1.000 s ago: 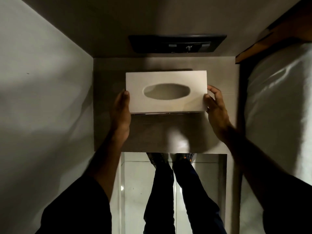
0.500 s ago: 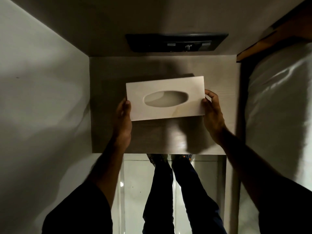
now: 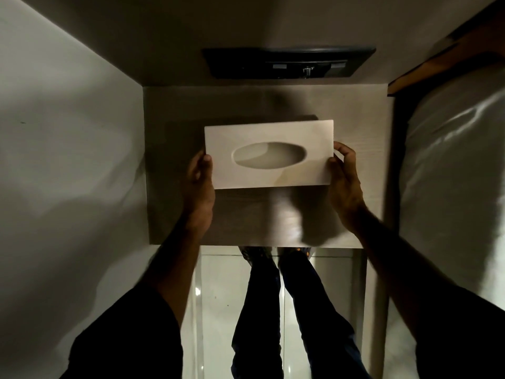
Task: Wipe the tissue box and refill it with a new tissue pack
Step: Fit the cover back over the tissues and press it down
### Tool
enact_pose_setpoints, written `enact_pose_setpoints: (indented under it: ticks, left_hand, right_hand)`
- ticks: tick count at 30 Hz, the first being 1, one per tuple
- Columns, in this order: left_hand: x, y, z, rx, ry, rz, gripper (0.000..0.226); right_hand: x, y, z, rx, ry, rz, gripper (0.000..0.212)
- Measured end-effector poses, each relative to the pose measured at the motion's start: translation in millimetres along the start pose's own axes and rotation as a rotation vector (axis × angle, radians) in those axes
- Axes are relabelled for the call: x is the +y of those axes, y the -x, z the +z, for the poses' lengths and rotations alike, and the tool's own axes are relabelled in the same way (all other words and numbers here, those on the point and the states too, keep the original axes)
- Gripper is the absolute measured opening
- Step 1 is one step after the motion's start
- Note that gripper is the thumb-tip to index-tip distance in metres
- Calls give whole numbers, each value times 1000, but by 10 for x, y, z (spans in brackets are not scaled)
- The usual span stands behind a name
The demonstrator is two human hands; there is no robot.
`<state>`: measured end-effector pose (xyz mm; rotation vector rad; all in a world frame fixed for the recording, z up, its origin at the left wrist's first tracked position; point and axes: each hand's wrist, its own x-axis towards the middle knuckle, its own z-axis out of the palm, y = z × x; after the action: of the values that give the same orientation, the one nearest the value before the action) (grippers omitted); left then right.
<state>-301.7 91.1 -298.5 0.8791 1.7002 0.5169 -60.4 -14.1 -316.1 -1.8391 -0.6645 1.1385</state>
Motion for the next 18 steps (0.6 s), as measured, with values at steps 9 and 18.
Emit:
enact_pose_setpoints:
  ticks: [9, 18]
  left_hand:
    - [-15, -73, -6, -34, 13, 23, 49]
    - [-39, -146, -12, -42, -24, 17, 46]
  right_hand:
    - [-115, 17, 5, 22, 25, 1, 49]
    - [-114, -28, -20, 20, 85, 58, 49]
